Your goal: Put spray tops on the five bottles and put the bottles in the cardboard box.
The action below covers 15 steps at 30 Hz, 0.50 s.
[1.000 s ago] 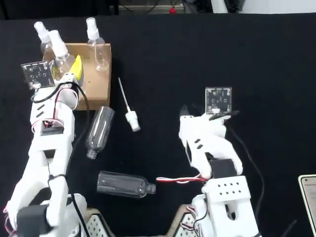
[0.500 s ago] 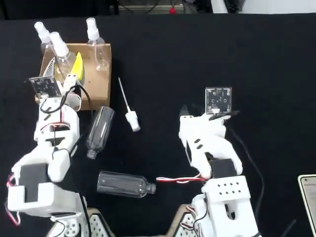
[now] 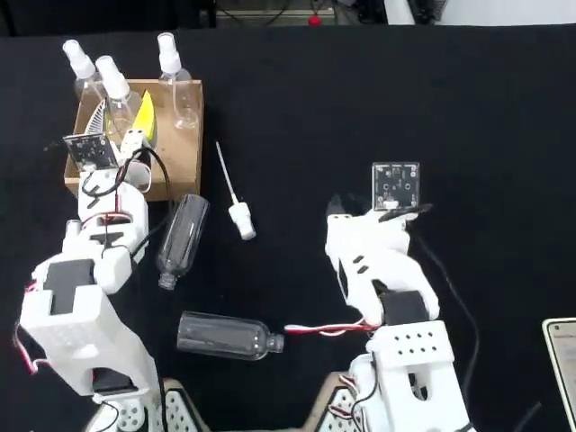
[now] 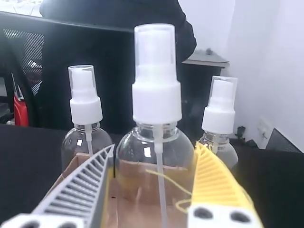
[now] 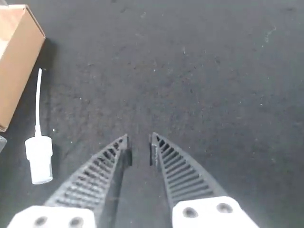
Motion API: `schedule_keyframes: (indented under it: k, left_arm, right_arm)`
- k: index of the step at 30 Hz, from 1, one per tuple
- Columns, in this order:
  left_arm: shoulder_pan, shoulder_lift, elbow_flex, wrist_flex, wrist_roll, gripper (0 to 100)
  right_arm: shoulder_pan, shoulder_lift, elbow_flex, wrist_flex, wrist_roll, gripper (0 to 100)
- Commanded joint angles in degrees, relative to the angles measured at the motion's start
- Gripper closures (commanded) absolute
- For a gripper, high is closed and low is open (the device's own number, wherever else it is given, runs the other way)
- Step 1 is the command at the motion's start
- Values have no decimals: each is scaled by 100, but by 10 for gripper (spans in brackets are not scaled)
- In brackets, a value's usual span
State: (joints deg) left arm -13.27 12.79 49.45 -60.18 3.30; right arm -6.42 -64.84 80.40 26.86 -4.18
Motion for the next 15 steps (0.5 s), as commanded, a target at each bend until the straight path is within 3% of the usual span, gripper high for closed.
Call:
schedule_keyframes:
  k: [1, 15]
  left_arm:
    - [-57, 79, -532, -141, 35, 884]
    - [-57, 1204, -1525, -149, 35, 884]
  right_arm:
    - [62, -84, 40, -413, 9, 931]
    - [53, -84, 48, -457, 9, 931]
